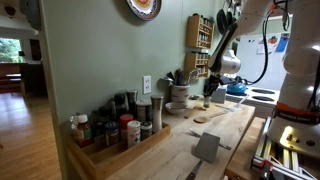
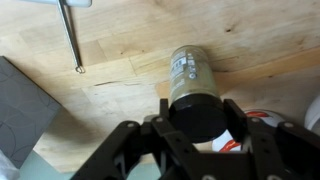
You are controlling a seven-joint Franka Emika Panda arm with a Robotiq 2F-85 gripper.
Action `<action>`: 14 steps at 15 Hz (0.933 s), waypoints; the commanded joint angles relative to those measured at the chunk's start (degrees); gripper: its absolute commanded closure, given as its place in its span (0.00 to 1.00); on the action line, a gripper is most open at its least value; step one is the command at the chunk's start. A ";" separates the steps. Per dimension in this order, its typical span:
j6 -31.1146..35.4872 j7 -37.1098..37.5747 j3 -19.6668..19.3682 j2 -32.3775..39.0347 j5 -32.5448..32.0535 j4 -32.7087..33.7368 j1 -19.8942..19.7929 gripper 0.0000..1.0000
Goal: Remove the third jar from the top stand on the right
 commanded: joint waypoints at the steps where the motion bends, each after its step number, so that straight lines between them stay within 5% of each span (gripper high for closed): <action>1: -0.21 -4.36 2.85 -0.26 5.02 0.00 -1.49 0.69; 14: -4.11 -19.97 7.62 0.95 18.10 0.90 -4.49 0.69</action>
